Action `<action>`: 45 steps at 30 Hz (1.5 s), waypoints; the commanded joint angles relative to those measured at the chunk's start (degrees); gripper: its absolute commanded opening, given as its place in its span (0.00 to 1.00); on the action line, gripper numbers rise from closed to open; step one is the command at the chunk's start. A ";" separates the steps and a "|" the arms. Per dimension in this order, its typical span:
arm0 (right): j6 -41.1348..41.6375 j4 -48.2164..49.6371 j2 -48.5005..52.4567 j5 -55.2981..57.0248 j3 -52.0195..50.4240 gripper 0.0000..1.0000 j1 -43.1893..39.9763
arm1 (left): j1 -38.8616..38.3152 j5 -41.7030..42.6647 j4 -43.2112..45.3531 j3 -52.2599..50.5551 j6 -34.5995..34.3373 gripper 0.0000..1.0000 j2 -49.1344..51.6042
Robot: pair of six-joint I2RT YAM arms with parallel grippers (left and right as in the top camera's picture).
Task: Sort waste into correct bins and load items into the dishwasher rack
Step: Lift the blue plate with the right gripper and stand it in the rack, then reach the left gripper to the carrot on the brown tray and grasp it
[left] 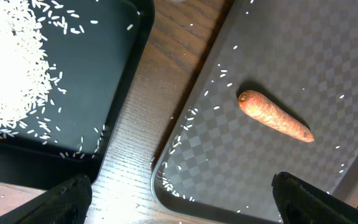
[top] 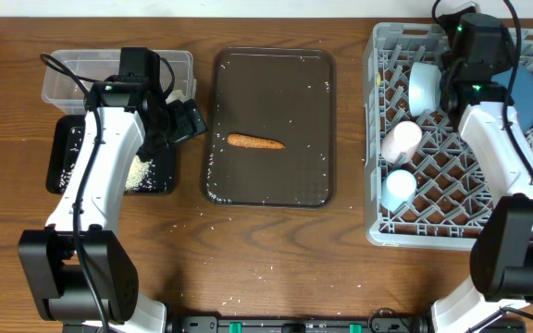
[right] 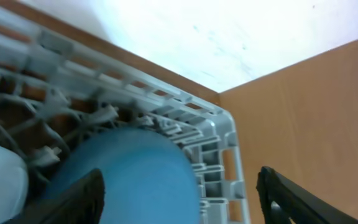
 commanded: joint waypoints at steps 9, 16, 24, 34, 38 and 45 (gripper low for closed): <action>20.17 -11.08 -11.72 -32.76 -0.20 0.91 9.90 | 0.24 -0.74 -0.15 -0.28 -0.11 0.95 -0.52; 34.10 -14.01 -11.17 -55.01 -0.22 0.86 14.12 | 0.24 -0.74 -0.15 -0.28 -0.11 0.95 -0.52; 34.75 -17.70 -6.93 -56.72 -0.22 0.99 19.28 | 0.24 -0.74 -0.15 -0.28 -0.11 0.95 -0.52; 37.46 -24.15 -9.46 -57.07 -0.20 0.99 15.54 | -0.11 1.77 3.67 -0.28 -3.54 0.94 -0.48; 38.14 -27.39 -11.96 -58.07 -0.20 0.99 10.43 | -2.86 2.45 7.91 -0.28 -13.25 0.80 0.59; 41.07 -32.52 -13.79 -58.31 -0.20 0.99 2.75 | -15.32 -16.83 11.26 -0.28 -36.59 0.73 3.10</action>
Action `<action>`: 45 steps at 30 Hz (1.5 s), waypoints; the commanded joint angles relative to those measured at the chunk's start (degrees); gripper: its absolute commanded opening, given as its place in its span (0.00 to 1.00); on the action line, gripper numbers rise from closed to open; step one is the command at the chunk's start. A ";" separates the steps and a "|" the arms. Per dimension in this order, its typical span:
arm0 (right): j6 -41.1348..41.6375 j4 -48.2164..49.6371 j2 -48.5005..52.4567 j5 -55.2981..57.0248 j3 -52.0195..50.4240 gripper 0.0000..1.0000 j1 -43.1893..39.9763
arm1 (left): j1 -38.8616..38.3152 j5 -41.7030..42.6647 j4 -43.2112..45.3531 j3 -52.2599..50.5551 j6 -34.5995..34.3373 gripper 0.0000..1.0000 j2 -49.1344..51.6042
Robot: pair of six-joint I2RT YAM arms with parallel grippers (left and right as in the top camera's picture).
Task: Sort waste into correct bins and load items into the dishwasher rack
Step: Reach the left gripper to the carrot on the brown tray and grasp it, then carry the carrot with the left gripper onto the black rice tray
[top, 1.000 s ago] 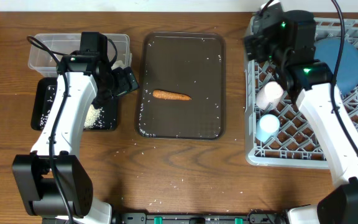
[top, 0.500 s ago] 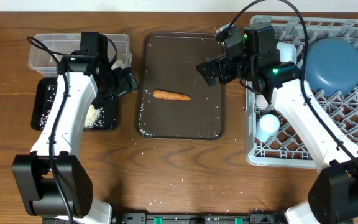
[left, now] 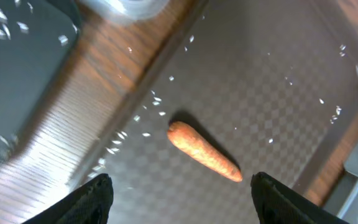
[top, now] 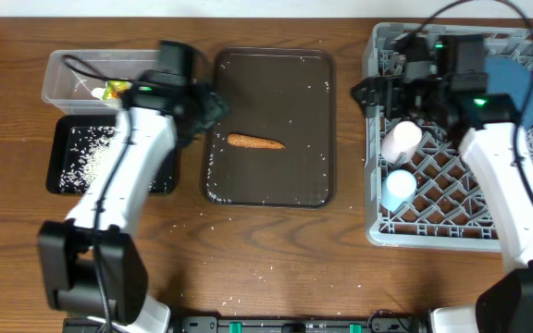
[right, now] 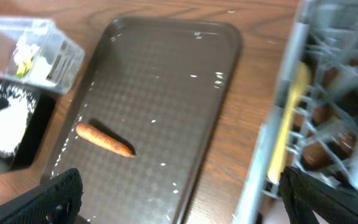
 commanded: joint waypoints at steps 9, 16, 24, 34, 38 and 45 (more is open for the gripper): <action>1.73 -7.39 -1.07 -1.09 -0.09 0.99 -3.80 | -14.75 -22.38 4.76 -0.28 -27.28 0.73 10.60; -0.17 -9.25 -1.07 -1.03 -0.09 0.99 -3.80 | -14.71 -17.25 11.47 -0.28 -27.28 0.72 18.88; -0.52 -9.51 -1.07 -0.87 -0.09 0.99 -3.80 | -14.71 -13.90 10.38 -0.28 -25.49 0.52 20.22; -0.98 -10.32 -1.07 -0.87 -0.09 0.99 -3.80 | -13.97 -6.82 6.64 0.35 -17.68 0.29 20.20; -1.86 -10.69 -1.07 -0.85 -0.09 0.99 -3.80 | -12.81 -5.31 2.93 2.51 -13.49 0.23 18.32; -2.27 -10.64 -1.07 -0.83 -0.09 0.99 -3.80 | -10.05 -5.42 -5.05 4.39 -8.11 0.20 9.42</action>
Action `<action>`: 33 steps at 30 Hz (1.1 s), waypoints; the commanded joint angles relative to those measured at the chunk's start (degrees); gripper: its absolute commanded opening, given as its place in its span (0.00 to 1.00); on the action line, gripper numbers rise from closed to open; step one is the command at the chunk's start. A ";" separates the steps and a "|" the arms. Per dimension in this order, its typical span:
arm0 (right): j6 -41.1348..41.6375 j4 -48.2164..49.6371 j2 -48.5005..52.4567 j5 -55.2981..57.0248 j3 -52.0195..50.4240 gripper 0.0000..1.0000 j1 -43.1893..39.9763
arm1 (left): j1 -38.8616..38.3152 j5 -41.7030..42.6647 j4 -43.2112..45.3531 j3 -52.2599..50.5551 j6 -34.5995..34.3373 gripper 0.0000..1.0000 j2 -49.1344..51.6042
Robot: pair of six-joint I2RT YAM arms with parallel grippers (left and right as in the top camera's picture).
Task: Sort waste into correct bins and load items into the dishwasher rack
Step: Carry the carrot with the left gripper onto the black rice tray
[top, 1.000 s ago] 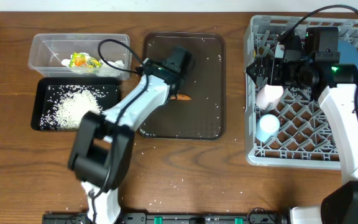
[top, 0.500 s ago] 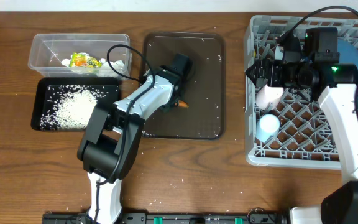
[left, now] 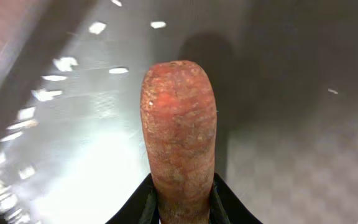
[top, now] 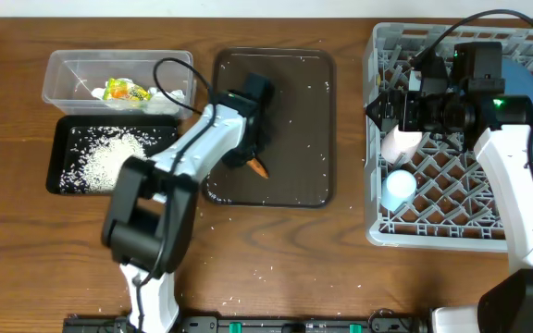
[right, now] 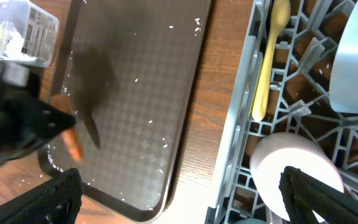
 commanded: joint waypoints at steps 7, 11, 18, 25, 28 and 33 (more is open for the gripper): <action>-1.09 -0.11 -0.63 -0.61 -0.07 0.99 -0.33 | 10.03 -1.38 -10.51 2.34 3.50 0.20 -13.03; -1.07 -0.07 -0.63 -0.61 -0.07 0.99 -0.11 | 17.77 -4.68 -13.16 2.23 2.82 0.19 -13.33; -1.07 -0.09 -0.63 -0.61 -0.07 0.99 -0.11 | 31.28 -7.17 -11.39 -1.07 -4.94 0.19 -10.56; -1.05 -0.04 -0.63 -0.63 -0.07 0.99 -0.11 | 36.94 -6.99 -6.12 -4.22 -5.16 0.19 -4.96; -1.07 -0.11 -0.63 -0.61 -0.07 0.99 -0.11 | 37.16 -7.02 -5.53 -4.22 -5.16 0.20 -2.75; -1.09 -0.13 -0.63 -0.61 -0.07 0.99 -0.11 | 37.13 -7.10 -4.13 -4.22 -5.11 0.32 -2.03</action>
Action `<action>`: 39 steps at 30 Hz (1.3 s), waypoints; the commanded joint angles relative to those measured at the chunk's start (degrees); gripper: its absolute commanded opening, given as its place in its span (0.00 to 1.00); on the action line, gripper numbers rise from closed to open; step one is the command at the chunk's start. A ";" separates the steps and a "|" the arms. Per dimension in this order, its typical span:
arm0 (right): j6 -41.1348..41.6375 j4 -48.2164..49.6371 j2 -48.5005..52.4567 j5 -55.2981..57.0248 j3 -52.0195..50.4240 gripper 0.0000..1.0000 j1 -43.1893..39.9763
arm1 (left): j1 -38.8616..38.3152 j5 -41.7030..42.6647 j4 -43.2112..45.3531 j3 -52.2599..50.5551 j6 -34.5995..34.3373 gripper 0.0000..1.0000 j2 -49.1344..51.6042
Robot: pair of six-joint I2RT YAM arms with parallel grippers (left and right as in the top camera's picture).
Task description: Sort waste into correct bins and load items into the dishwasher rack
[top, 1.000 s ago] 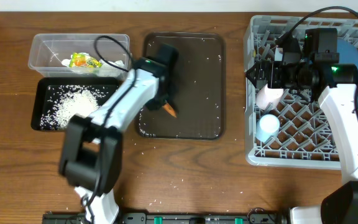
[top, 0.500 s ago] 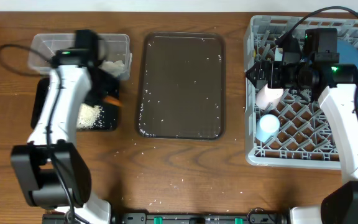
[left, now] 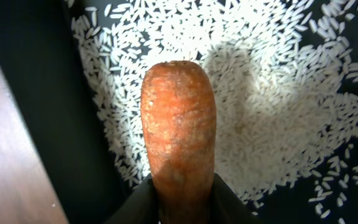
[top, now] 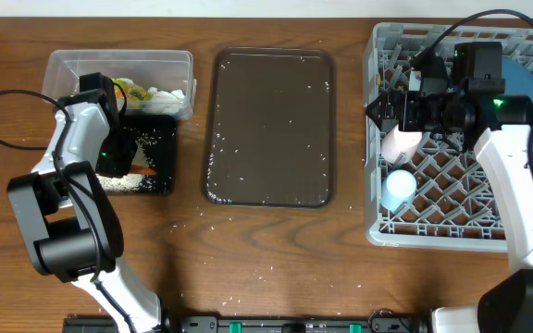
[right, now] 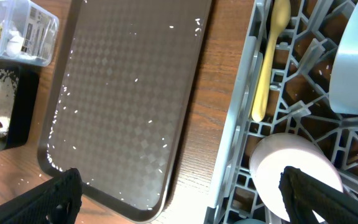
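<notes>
My left gripper (left: pixel 180 200) is shut on an orange carrot (left: pixel 178 124), which it holds just above the white rice (left: pixel 278 124) in the black bin (left: pixel 36 93). From overhead, the left gripper (top: pixel 114 153) is over that black bin (top: pixel 72 180) and the carrot's end (top: pixel 142 173) pokes out beside it. The brown tray (top: pixel 271 127) carries only scattered rice grains. Over the left edge of the grey dishwasher rack (top: pixel 375 227), my right gripper (right: pixel 180 196) hangs open with nothing in it.
A clear container (top: pixel 63 88) with wrappers stands behind the black bin. The rack holds a yellow spoon (right: pixel 267 56), a white cup (right: pixel 297 168), a pale blue bowl (right: pixel 353 62), a blue plate (top: pixel 521 83) and a pale blue cup (top: pixel 400 188). Rice grains dot the wooden table (top: pixel 266 268).
My left gripper, still shut on the carrot, was over the brown tray and is now over the rice in the black bin. The right arm has not moved.
The carrot lay on the tray while my left gripper was open by the black bin and my right was far back over the rack. Then the left hung open over the carrot and the right was at the rack's left edge. Then the left gripped the carrot, which is now over the bin.
</notes>
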 commanded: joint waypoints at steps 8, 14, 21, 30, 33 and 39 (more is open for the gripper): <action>-1.20 0.02 -0.63 -0.61 -0.07 0.99 -0.11 | 0.22 -1.03 1.09 2.60 7.48 0.47 -0.46; -1.79 0.37 -2.93 -0.63 1.29 0.99 -0.15 | 0.20 -0.57 -3.93 7.72 17.53 0.56 -7.52; -3.50 -1.36 -14.21 2.86 5.81 0.99 -0.15 | 0.11 7.13 -6.69 9.11 18.95 0.88 -19.54; -3.50 -7.21 -32.85 9.44 6.01 0.99 -0.11 | 0.11 7.08 -6.58 9.03 18.34 0.94 -23.26; -3.50 -7.96 -37.40 9.44 6.01 0.99 -0.11 | 0.11 7.08 -6.56 8.90 18.34 0.94 -23.26; -3.54 -10.05 -43.58 9.53 6.01 0.99 -0.11 | 0.11 7.08 -6.58 8.90 18.34 0.94 -23.26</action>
